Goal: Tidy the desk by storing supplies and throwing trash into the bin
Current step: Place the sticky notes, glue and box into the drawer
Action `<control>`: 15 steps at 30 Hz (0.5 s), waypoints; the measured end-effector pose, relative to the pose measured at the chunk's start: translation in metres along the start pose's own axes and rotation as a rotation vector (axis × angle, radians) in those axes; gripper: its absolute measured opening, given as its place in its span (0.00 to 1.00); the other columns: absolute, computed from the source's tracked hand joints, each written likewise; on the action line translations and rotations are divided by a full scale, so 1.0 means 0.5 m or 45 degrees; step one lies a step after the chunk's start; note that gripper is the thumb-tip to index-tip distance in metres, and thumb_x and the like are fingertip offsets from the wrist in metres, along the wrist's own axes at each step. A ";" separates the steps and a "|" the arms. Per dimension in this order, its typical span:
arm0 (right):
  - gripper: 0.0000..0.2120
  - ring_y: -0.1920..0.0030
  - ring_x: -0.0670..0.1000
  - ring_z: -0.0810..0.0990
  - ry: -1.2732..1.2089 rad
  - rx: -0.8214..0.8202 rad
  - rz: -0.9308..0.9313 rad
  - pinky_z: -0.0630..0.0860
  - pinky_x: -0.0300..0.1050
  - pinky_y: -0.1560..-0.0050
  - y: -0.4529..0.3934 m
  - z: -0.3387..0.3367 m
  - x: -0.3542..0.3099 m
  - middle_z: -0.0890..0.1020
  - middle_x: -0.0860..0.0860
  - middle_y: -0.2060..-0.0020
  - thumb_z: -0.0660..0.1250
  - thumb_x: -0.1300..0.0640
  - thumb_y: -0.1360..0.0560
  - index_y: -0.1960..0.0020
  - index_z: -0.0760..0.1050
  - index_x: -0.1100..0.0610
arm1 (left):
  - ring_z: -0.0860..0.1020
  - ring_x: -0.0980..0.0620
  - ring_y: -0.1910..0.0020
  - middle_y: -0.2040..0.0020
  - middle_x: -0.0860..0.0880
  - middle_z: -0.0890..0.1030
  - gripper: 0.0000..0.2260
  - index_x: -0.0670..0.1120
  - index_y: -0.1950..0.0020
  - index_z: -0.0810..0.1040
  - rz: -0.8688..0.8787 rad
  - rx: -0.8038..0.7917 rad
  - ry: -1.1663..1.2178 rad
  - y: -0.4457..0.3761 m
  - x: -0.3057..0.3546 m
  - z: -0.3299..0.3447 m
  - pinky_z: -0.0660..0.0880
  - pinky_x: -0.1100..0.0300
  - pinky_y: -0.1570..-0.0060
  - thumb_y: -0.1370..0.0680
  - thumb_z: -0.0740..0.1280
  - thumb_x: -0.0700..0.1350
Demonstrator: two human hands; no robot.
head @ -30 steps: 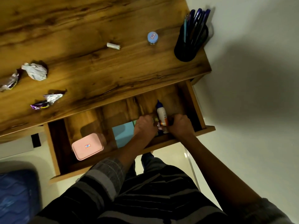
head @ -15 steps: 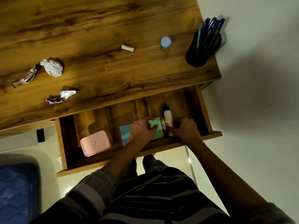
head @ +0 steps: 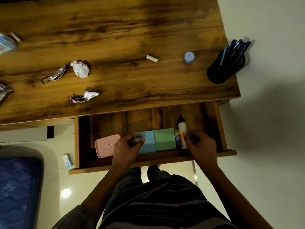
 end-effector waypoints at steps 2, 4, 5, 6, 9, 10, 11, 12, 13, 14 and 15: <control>0.20 0.58 0.41 0.81 -0.075 0.013 -0.032 0.78 0.34 0.57 0.029 -0.011 -0.015 0.85 0.47 0.55 0.69 0.40 0.25 0.46 0.84 0.55 | 0.85 0.57 0.55 0.55 0.56 0.86 0.09 0.55 0.46 0.86 -0.070 0.033 0.134 0.022 -0.025 -0.018 0.85 0.50 0.54 0.25 0.75 0.54; 0.16 0.57 0.40 0.82 -0.119 -0.004 -0.037 0.79 0.34 0.55 0.054 -0.020 -0.033 0.84 0.44 0.56 0.71 0.42 0.26 0.48 0.84 0.53 | 0.85 0.55 0.55 0.54 0.55 0.87 0.08 0.54 0.46 0.87 -0.125 0.051 0.231 0.050 -0.040 -0.033 0.85 0.53 0.57 0.24 0.75 0.53; 0.13 0.57 0.38 0.82 -0.140 -0.019 -0.025 0.77 0.31 0.54 0.065 -0.023 -0.040 0.84 0.41 0.58 0.71 0.42 0.26 0.50 0.85 0.51 | 0.85 0.55 0.58 0.54 0.54 0.87 0.07 0.54 0.47 0.87 -0.150 0.054 0.269 0.064 -0.046 -0.040 0.84 0.57 0.60 0.23 0.75 0.52; 0.11 0.57 0.37 0.82 -0.158 -0.043 -0.002 0.76 0.30 0.54 0.074 -0.023 -0.045 0.84 0.41 0.60 0.71 0.42 0.26 0.53 0.85 0.49 | 0.84 0.55 0.62 0.57 0.52 0.86 0.05 0.54 0.48 0.87 -0.169 0.057 0.301 0.078 -0.052 -0.046 0.81 0.60 0.64 0.23 0.75 0.50; 0.14 0.58 0.37 0.82 -0.159 -0.137 0.057 0.76 0.31 0.54 0.096 -0.013 -0.052 0.85 0.40 0.64 0.70 0.38 0.27 0.57 0.85 0.48 | 0.77 0.54 0.73 0.65 0.48 0.84 0.02 0.51 0.54 0.86 -0.204 0.068 0.352 0.110 -0.071 -0.061 0.75 0.59 0.69 0.22 0.74 0.47; 0.14 0.58 0.37 0.82 -0.154 -0.167 0.075 0.75 0.31 0.54 0.101 -0.007 -0.052 0.85 0.40 0.64 0.70 0.37 0.27 0.58 0.85 0.47 | 0.77 0.54 0.74 0.66 0.48 0.84 0.03 0.51 0.56 0.86 -0.224 0.073 0.361 0.117 -0.079 -0.066 0.74 0.57 0.69 0.22 0.74 0.47; 0.14 0.59 0.37 0.82 -0.140 -0.198 0.095 0.74 0.31 0.56 0.104 -0.002 -0.050 0.84 0.39 0.65 0.71 0.36 0.28 0.60 0.83 0.46 | 0.77 0.55 0.73 0.68 0.50 0.83 0.04 0.50 0.57 0.86 -0.246 0.080 0.360 0.123 -0.086 -0.069 0.74 0.57 0.67 0.22 0.74 0.47; 0.14 0.61 0.38 0.80 -0.121 -0.231 0.114 0.72 0.31 0.59 0.105 0.003 -0.047 0.82 0.39 0.68 0.71 0.35 0.28 0.63 0.81 0.44 | 0.77 0.56 0.72 0.69 0.52 0.82 0.04 0.50 0.57 0.86 -0.260 0.097 0.347 0.129 -0.091 -0.074 0.74 0.58 0.66 0.23 0.74 0.48; 0.16 0.64 0.38 0.79 -0.103 -0.264 0.128 0.70 0.33 0.61 0.104 0.008 -0.045 0.78 0.39 0.72 0.71 0.35 0.28 0.67 0.77 0.43 | 0.78 0.57 0.70 0.70 0.54 0.82 0.05 0.51 0.56 0.86 -0.263 0.126 0.320 0.136 -0.095 -0.082 0.74 0.59 0.64 0.23 0.74 0.50; 0.17 0.65 0.40 0.77 -0.088 -0.298 0.142 0.69 0.35 0.63 0.105 0.011 -0.042 0.76 0.40 0.75 0.71 0.35 0.28 0.69 0.75 0.43 | 0.80 0.57 0.68 0.69 0.54 0.83 0.06 0.51 0.55 0.86 -0.250 0.172 0.266 0.141 -0.096 -0.092 0.75 0.60 0.61 0.24 0.74 0.53; 0.17 0.65 0.41 0.78 -0.079 -0.330 0.160 0.71 0.37 0.62 0.104 0.015 -0.035 0.76 0.41 0.74 0.71 0.36 0.27 0.69 0.76 0.44 | 0.82 0.57 0.63 0.64 0.55 0.84 0.07 0.52 0.53 0.85 -0.218 0.238 0.179 0.144 -0.093 -0.106 0.77 0.59 0.59 0.25 0.74 0.55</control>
Point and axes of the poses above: each hand's wrist, its own y-axis away from the middle knuckle, its own z-axis out of the palm, x = y × z, the point moved 8 cm from there along -y, towards the middle knuckle
